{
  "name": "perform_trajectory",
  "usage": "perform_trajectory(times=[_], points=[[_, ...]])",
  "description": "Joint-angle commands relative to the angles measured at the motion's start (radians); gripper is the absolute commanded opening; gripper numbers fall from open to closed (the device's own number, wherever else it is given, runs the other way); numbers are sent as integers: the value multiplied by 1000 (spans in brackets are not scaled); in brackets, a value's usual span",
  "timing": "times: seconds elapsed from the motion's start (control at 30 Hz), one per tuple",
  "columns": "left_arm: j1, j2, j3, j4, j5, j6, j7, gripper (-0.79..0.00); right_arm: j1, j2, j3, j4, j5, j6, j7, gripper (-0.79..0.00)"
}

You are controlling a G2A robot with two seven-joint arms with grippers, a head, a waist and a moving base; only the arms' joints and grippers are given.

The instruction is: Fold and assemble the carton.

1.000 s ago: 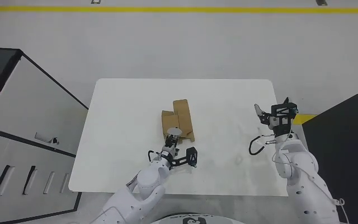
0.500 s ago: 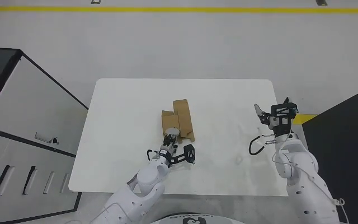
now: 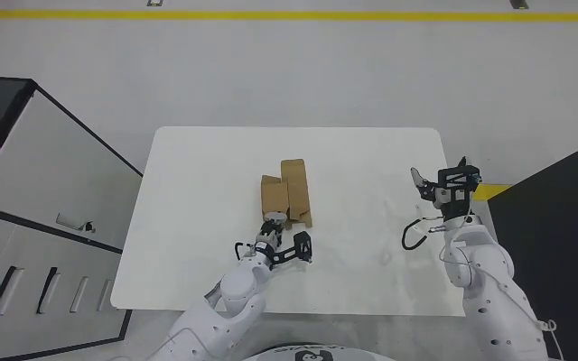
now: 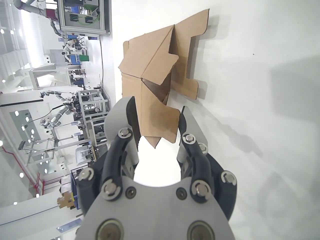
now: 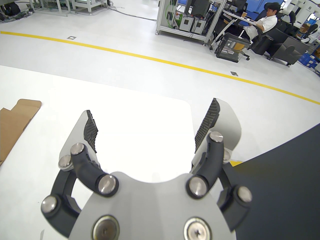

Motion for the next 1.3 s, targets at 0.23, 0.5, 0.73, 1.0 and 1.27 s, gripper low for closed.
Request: perform_trajectory(times=[0.23, 0.5, 0.73, 1.0, 1.27], points=[[3, -6, 11, 17, 45, 1, -14, -416, 0, 0, 0, 0, 0, 0, 0, 0], [1, -15, 12, 33, 49, 35, -27, -336, 0, 0, 0, 0, 0, 0, 0, 0], [-8, -28, 20, 63, 39, 85, -43, -329, 0, 0, 0, 0, 0, 0, 0, 0], [-15, -38, 14, 74, 21, 130, -42, -785, 0, 0, 0, 0, 0, 0, 0, 0], [14, -32, -25, 11, 37, 138, -17, -785, 0, 0, 0, 0, 0, 0, 0, 0]])
